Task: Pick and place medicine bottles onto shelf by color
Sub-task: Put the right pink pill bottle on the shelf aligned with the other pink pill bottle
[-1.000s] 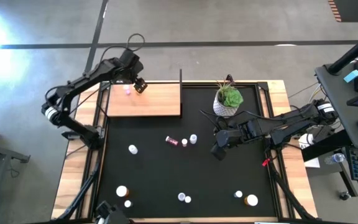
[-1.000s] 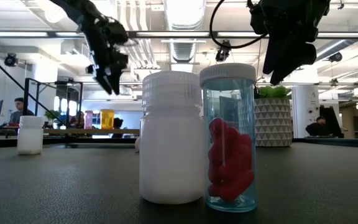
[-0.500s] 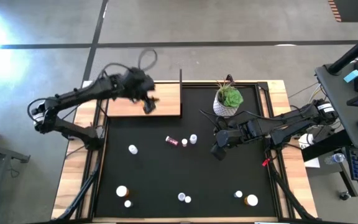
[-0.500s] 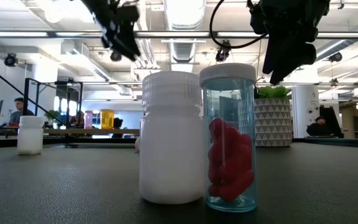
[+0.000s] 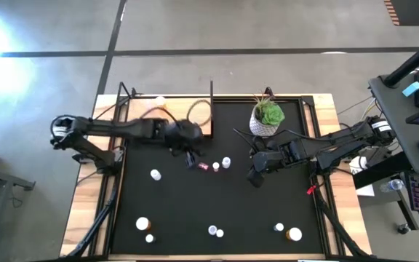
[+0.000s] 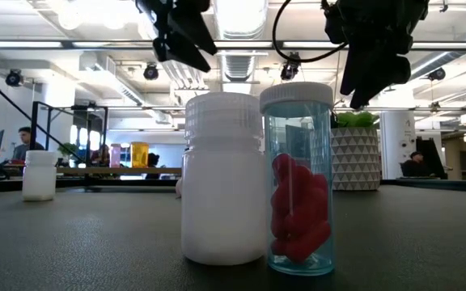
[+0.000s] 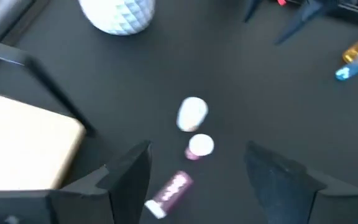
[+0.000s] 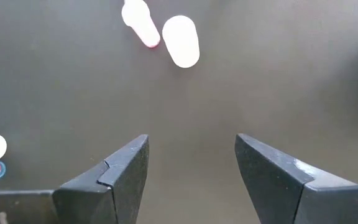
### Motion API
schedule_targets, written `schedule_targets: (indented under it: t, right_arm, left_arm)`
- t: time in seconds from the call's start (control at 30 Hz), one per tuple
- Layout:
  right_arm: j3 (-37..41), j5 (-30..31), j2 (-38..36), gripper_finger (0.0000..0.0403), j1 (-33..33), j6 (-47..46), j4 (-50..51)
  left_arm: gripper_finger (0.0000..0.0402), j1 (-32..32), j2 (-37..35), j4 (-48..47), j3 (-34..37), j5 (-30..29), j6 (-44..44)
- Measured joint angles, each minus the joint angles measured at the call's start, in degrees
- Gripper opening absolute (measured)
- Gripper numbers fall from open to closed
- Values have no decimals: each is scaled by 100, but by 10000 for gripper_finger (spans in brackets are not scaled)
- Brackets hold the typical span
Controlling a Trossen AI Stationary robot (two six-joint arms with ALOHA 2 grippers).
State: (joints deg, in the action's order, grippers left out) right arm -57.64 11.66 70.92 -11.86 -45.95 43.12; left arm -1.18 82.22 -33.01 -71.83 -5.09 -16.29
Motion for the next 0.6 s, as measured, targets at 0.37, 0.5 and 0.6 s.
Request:
schedule_targets:
  t: [0.37, 0.5, 0.6]
  right_arm:
    - [0, 0, 0, 228, -1, 1, -58]
    - [0, 1, 0, 228, 0, -6, -62]
    - [0, 0, 0, 228, 0, -8, -64]
  left_arm:
    - [238, 732, 1014, 747, 2, -752, -578]
    - [238, 844, 1352, 1224, 25, -1034, -586]
    - [238, 853, 1563, 1582, 123, -1248, -584]
